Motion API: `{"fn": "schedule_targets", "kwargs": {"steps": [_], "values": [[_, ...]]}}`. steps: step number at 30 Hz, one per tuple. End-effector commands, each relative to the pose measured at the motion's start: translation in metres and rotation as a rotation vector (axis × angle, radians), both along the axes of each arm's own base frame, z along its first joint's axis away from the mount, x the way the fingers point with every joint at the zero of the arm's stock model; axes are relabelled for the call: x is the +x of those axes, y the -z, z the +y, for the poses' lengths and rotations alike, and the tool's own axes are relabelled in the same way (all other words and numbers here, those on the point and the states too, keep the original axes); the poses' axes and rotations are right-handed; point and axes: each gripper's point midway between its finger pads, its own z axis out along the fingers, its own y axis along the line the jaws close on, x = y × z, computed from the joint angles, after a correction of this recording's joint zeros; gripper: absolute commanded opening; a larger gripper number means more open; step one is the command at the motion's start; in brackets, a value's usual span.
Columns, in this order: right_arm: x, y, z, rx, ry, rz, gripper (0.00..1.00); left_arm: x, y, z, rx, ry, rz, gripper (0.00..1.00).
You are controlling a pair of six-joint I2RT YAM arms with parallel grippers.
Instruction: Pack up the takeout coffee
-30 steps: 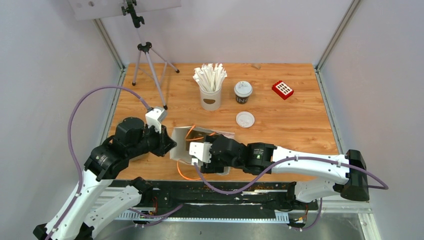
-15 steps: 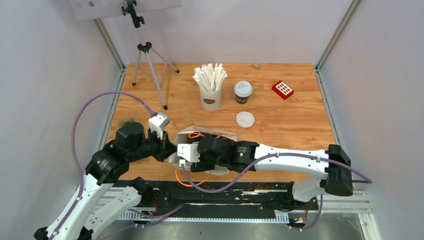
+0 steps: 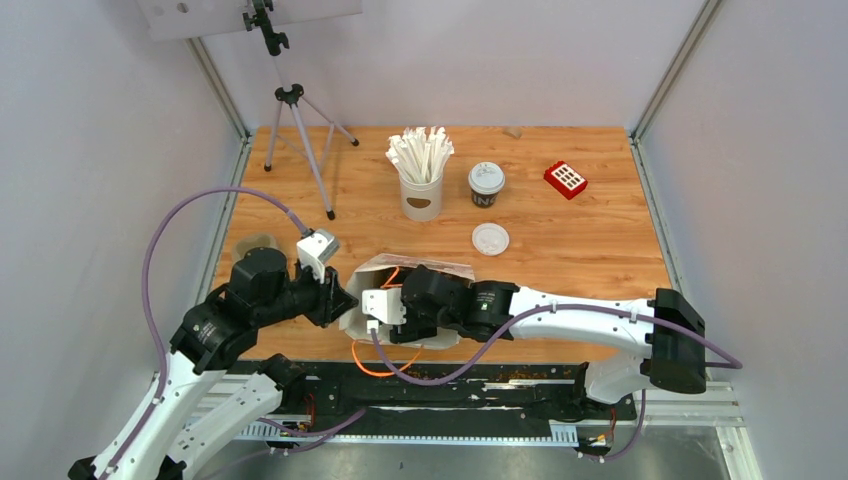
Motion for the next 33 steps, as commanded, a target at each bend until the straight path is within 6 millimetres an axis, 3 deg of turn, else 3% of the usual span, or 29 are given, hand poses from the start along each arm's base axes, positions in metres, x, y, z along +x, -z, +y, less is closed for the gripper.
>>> {"fn": "schedule_targets", "kwargs": {"steps": [1,4,9,14,19,27,33], "values": [[-0.01,-0.005,-0.001,0.025,-0.011,0.028,0.66,0.009,-0.008,0.008,-0.01,-0.115,0.014,0.37],[-0.009,0.0,-0.004,0.019,0.023,0.032,0.66,0.002,-0.004,0.003,-0.002,-0.073,0.07,0.43],[-0.011,0.006,-0.003,0.016,0.015,0.027,0.66,-0.003,0.002,0.002,0.029,-0.053,0.121,0.44],[-0.008,0.02,-0.013,-0.026,0.015,0.007,0.67,-0.003,-0.003,-0.001,0.005,-0.013,0.076,0.29],[-0.003,0.002,-0.008,-0.006,-0.032,-0.066,0.69,-0.008,-0.004,-0.008,-0.058,0.022,0.041,0.2],[0.002,-0.029,0.014,0.043,-0.072,-0.109,0.7,-0.006,0.0,-0.006,-0.043,0.026,0.023,0.19],[0.002,-0.039,0.0,0.006,-0.083,-0.131,0.7,-0.005,0.001,-0.004,-0.016,0.039,0.009,0.18]]}}
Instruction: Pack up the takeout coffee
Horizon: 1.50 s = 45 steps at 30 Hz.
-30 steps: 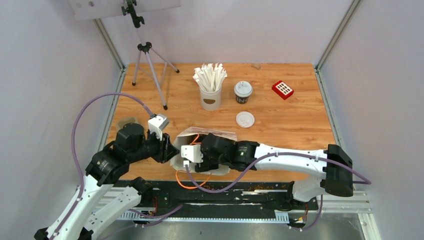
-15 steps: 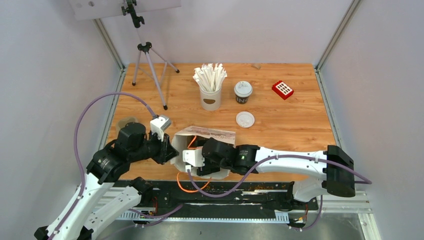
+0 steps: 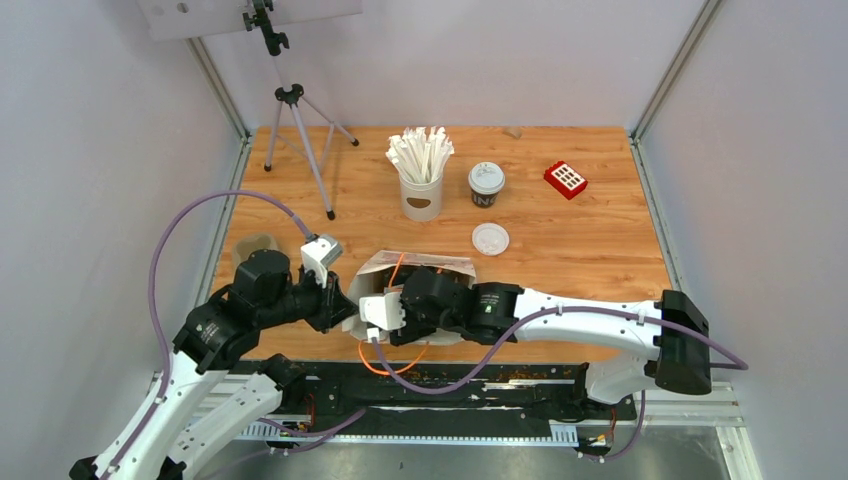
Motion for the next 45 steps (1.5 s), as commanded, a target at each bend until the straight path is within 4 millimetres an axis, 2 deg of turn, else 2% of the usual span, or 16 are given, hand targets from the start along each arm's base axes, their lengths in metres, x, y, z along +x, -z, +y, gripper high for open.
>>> {"fn": "schedule_targets", "kwargs": {"steps": [1,7,14,22,27,37,45], "values": [[0.003,-0.022,-0.011,-0.009,-0.013,-0.043,0.71,0.005,-0.009,-0.003,-0.007,0.032,-0.064,0.18],[0.0,-0.006,-0.037,-0.066,0.001,-0.034,0.7,0.003,-0.012,-0.007,-0.04,0.067,-0.102,0.19],[-0.003,0.013,-0.056,-0.105,0.035,-0.012,0.69,-0.001,-0.026,-0.015,-0.108,0.123,-0.185,0.17],[0.007,0.014,-0.048,-0.112,0.013,-0.059,0.69,0.0,-0.028,-0.02,-0.161,0.139,-0.245,0.15],[0.014,0.01,-0.055,-0.095,0.038,-0.076,0.69,-0.001,-0.023,-0.02,-0.152,0.139,-0.225,0.15],[0.012,0.008,-0.062,-0.124,0.009,-0.092,0.68,-0.001,-0.019,-0.019,-0.142,0.135,-0.21,0.15],[0.007,0.02,-0.069,-0.177,-0.023,-0.077,0.69,-0.001,-0.015,-0.018,-0.131,0.13,-0.193,0.14]]}}
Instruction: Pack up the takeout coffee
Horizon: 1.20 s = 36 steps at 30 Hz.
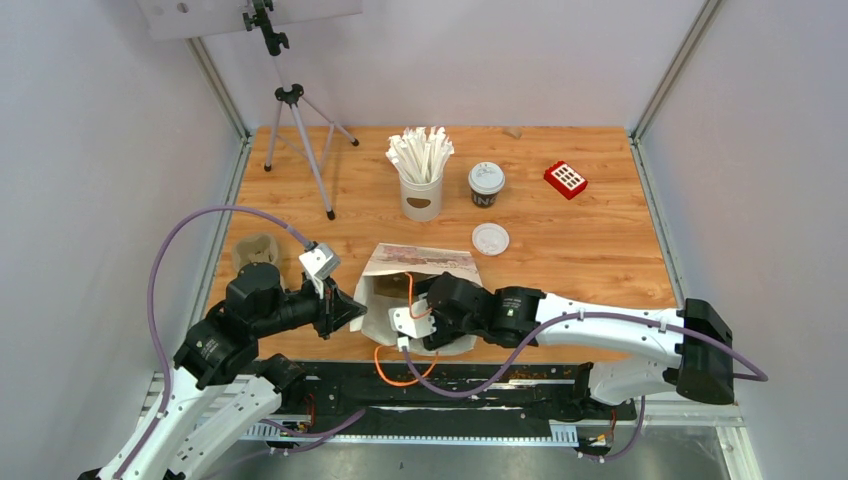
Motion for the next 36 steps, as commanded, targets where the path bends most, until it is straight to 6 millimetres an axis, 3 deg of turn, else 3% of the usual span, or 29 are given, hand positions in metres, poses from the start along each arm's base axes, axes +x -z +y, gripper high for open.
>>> {"fn": "schedule_targets", "kwargs": {"steps": [1,24,36], "values": [[-0.002,-0.002,-0.007,-0.013,-0.021,-0.006,0.69,0.004,-0.005,-0.003,-0.009,0.01,-0.032,0.14],[0.014,0.002,-0.007,0.03,0.024,-0.011,0.69,0.003,-0.001,-0.006,0.0,0.032,-0.014,0.16],[0.025,0.004,-0.002,0.049,0.04,-0.026,0.68,0.008,0.012,-0.008,0.04,0.011,0.074,0.46]]}}
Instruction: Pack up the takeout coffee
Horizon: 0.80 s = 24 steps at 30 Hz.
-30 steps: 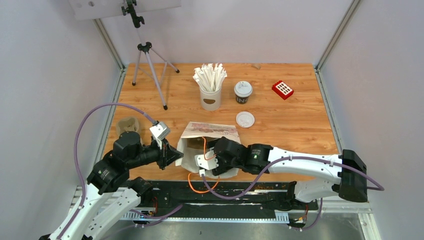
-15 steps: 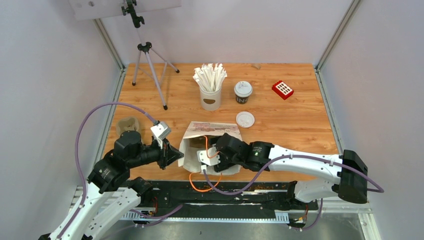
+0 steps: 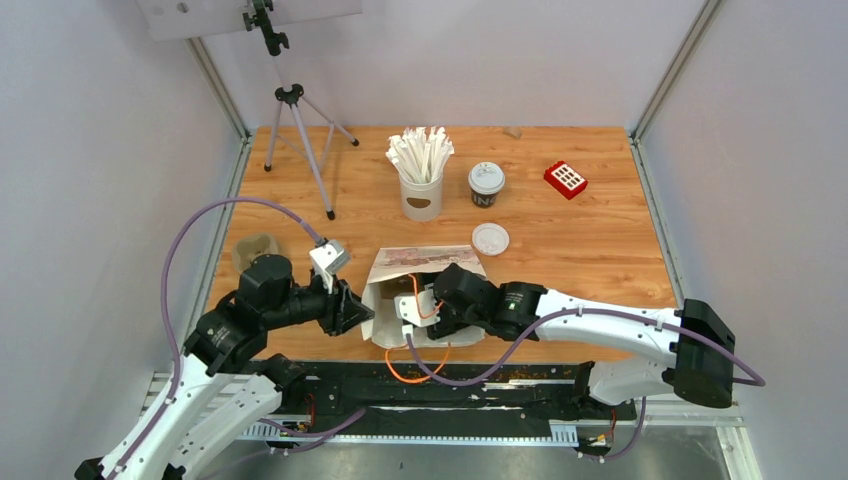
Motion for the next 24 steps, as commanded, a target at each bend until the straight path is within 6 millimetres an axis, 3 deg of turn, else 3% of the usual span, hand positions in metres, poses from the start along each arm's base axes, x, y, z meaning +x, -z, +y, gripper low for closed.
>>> {"fn": "schedule_targets", "kwargs": {"steps": [1,4,16,20,24], "values": [[0.004,-0.008,0.01,0.045,-0.006,-0.015,0.68,0.005,0.001,-0.003,0.01,-0.003,0.023,0.47],[0.004,-0.01,0.007,0.047,0.004,-0.017,0.68,0.007,0.001,-0.004,0.018,-0.003,0.03,0.46],[0.01,-0.014,-0.011,0.051,0.069,-0.059,0.67,0.01,-0.004,-0.002,0.022,-0.013,0.004,0.07],[0.012,-0.016,-0.013,0.054,0.092,-0.062,0.66,0.011,-0.01,-0.005,0.017,-0.012,0.009,0.0],[0.013,-0.022,-0.01,0.061,0.082,-0.074,0.66,0.012,-0.012,-0.005,0.016,-0.015,0.02,0.0]]}}
